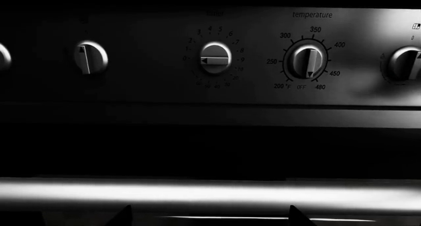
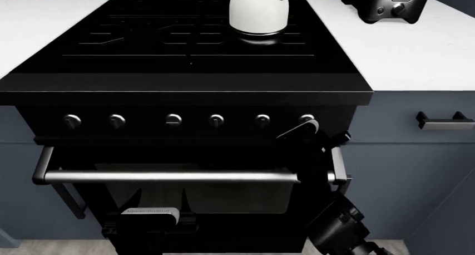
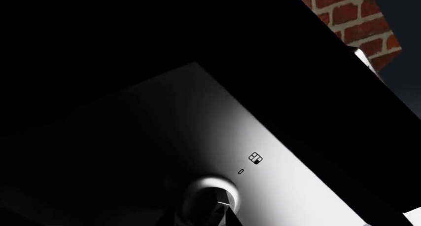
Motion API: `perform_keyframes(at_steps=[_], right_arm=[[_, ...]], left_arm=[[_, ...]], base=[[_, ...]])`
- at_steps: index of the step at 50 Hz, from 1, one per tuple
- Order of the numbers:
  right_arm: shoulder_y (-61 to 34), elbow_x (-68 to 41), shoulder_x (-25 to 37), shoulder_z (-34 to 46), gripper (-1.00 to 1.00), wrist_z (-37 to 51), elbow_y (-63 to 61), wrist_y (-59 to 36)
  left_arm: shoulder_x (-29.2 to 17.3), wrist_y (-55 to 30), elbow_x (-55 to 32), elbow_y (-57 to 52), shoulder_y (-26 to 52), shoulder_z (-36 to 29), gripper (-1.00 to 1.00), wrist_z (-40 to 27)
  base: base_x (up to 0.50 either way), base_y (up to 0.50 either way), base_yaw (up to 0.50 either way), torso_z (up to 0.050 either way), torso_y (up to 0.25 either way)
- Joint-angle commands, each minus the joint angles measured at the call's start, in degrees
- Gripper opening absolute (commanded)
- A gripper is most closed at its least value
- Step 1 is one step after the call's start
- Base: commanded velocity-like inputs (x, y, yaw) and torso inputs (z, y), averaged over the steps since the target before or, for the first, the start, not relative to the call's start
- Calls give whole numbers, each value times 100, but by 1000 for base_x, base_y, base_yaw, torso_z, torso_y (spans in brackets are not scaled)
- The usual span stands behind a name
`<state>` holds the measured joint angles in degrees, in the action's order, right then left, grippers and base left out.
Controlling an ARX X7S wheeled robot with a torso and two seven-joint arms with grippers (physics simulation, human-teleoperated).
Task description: Turn on the front right burner of the stove.
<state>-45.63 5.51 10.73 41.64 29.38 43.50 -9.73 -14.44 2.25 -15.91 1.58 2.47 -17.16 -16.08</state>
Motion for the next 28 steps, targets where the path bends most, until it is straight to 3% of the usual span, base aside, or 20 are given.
perform_keyframes(at_steps=[1,28], right_arm=[[-276,623,64,291,-100,146,-98,-2],[-575,1587,141,1035,-100,657,252,305]], left_arm=[[-17,8,-18,3,6,-24,100,-20],[-56,30,-57,10,19,-78,100,-65]], base=[[11,0,0,0,0],[1,0,2,1,4]])
